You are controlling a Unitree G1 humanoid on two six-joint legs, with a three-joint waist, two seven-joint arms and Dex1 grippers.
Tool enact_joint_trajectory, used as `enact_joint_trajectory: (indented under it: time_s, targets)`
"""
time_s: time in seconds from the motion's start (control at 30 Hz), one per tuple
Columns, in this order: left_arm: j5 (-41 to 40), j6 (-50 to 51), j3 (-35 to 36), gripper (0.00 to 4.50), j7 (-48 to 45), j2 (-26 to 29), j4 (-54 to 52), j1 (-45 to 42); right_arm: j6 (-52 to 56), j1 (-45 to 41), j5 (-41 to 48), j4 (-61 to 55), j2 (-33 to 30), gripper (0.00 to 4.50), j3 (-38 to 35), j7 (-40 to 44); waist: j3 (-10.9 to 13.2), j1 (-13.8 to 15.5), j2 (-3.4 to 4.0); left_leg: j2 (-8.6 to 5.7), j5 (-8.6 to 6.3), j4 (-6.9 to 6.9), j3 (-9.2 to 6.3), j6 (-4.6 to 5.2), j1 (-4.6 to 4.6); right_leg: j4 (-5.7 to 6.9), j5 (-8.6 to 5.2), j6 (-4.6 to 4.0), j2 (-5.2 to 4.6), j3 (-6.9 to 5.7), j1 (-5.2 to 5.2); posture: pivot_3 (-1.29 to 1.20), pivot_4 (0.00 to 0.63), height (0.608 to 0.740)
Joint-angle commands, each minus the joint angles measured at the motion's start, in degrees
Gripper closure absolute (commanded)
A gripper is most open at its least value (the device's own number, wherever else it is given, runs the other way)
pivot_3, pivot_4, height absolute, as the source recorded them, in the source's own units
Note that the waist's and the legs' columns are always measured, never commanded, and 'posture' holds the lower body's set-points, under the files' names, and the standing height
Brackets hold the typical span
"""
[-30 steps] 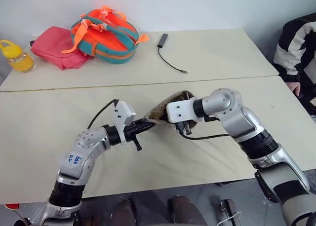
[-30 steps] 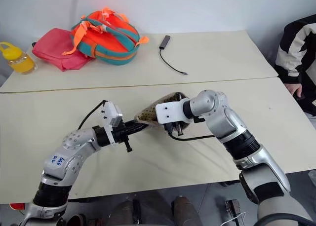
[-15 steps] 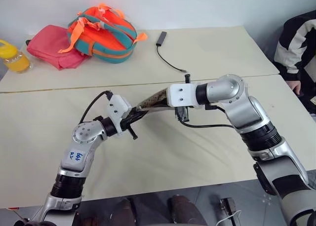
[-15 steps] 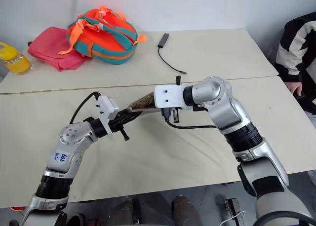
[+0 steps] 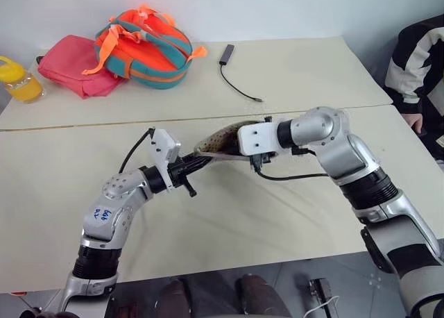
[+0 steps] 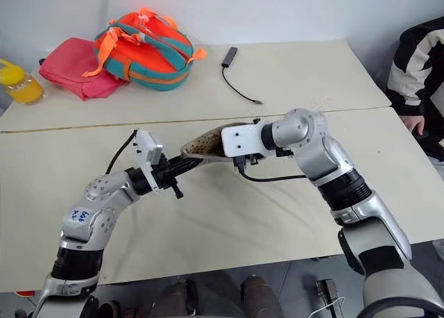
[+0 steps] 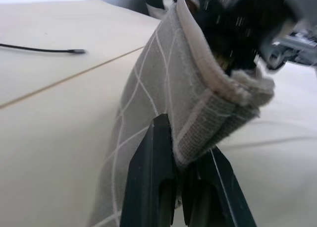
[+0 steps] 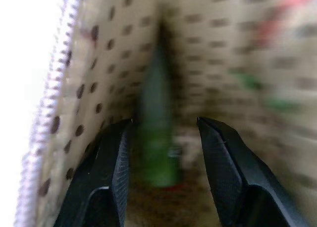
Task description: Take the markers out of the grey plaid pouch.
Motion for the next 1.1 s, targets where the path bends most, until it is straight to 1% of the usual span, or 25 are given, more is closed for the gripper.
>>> enact_joint_trajectory:
  time_s: [0.03,0.3,0.57,0.67,0.73,0.77,0.8,1.1]
  targets:
    - [-1.8,-0.1,-0.2,4.50,-1.0,0.1,-4.0,-0.1,-0.7,-0.3,-1.8,-0.8,-0.8,2.29,0.5,-0.2,0.0,0.0,0.00,0.00,0.00,0.01,0.00,0.00,0.00,0.00,0.00,0.00,0.00,0.00,0.00,0.00,0.150,0.740]
    - [-4.8,4.6,-1.2,4.50,-2.4,-0.7,-5.1,0.5,-2.9,0.0,-6.2,3.1,1.2,2.29,2.6,-3.7,0.0,0.0,0.00,0.00,0.00,0.04,0.00,0.00,0.01,0.00,0.00,0.00,0.00,0.00,0.03,0.00,0.150,0.740]
    - [-4.8,4.5,-1.4,4.50,-4.1,-0.2,-4.8,-0.5,-4.6,1.7,-8.4,5.4,4.0,2.29,4.0,-6.3,0.0,-0.1,0.00,0.01,0.00,0.04,0.00,0.00,0.01,0.00,0.00,0.00,0.02,-0.01,0.04,0.00,0.150,0.740]
    - [-3.9,3.9,-1.2,4.50,-4.0,0.3,-4.2,-0.5,-4.7,2.0,-8.3,5.1,4.3,2.89,3.3,-6.7,0.0,-0.1,0.00,0.00,0.00,0.04,0.00,0.00,0.01,0.00,0.00,0.00,0.01,0.00,0.03,0.00,0.150,0.740]
    - [-3.2,3.4,-1.0,4.50,-3.7,0.6,-4.0,-0.2,-4.6,1.8,-7.9,4.1,3.9,3.59,2.5,-6.5,0.0,-0.2,0.00,0.01,0.00,0.04,0.00,0.00,0.02,0.00,0.00,0.00,0.02,-0.01,0.06,0.00,0.150,0.740]
    - [-2.8,3.1,-1.1,4.50,-3.6,0.7,-3.9,0.0,-4.6,1.2,-7.4,3.5,3.3,3.81,1.6,-6.2,0.0,-0.2,0.00,0.01,0.00,0.04,0.00,0.00,0.03,0.00,0.00,0.00,0.02,-0.01,0.06,0.00,0.150,0.740]
    - [-2.3,2.6,-1.0,4.50,-3.5,1.0,-3.7,0.3,-4.6,0.8,-7.0,3.0,2.9,3.94,1.0,-6.0,0.0,-0.2,0.00,0.01,0.00,0.04,0.00,0.00,0.03,0.00,0.00,0.00,0.02,-0.01,0.06,0.00,0.150,0.740]
    - [7.1,-8.4,0.8,4.50,1.3,3.0,3.7,-1.8,-3.7,-1.8,-2.8,-1.3,-0.8,3.94,-3.7,-2.9,0.0,0.0,0.00,-0.01,0.00,0.03,0.02,0.00,0.02,-0.04,0.00,0.00,0.00,0.00,0.05,0.00,0.150,0.740]
